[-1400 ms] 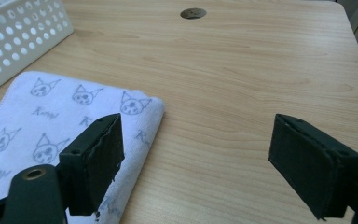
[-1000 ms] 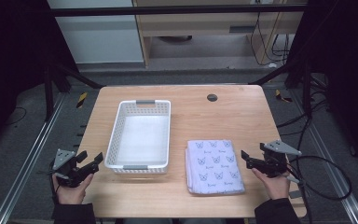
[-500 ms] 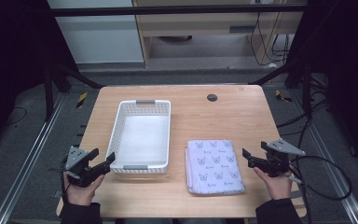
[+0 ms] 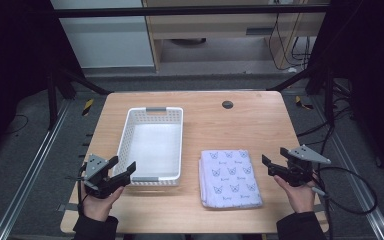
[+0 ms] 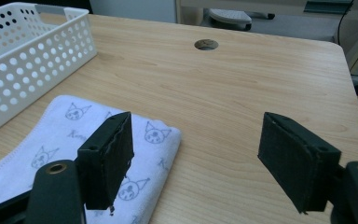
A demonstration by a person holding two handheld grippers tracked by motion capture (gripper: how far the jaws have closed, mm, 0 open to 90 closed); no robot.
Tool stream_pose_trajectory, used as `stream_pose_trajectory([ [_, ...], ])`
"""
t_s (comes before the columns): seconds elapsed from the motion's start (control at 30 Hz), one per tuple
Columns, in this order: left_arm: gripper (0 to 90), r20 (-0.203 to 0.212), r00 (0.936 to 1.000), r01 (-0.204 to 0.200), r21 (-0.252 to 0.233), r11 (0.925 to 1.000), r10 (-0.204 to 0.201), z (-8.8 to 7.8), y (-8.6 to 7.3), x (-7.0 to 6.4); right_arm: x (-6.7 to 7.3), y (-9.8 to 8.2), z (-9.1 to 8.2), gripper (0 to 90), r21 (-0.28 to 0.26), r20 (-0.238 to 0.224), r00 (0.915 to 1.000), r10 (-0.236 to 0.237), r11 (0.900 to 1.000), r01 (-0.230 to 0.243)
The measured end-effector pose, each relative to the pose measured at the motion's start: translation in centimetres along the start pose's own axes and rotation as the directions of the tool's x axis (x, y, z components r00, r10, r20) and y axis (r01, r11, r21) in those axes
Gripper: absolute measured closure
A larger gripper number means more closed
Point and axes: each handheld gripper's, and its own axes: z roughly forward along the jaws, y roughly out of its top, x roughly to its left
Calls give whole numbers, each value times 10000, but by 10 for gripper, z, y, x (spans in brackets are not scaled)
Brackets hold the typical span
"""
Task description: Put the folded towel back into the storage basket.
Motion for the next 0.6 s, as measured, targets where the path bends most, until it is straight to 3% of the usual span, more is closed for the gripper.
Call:
stream_pose_trajectory([
  [0.33,318,190,9998,-93,25,10000,93,6,11,-12,2,13,-2,262,75,-270,9995,-161,9998,163],
  [0.6,319,522,9971,-552,-92,9984,556,11,28,-37,5,25,-5,262,-126,-383,9988,-293,9995,288],
])
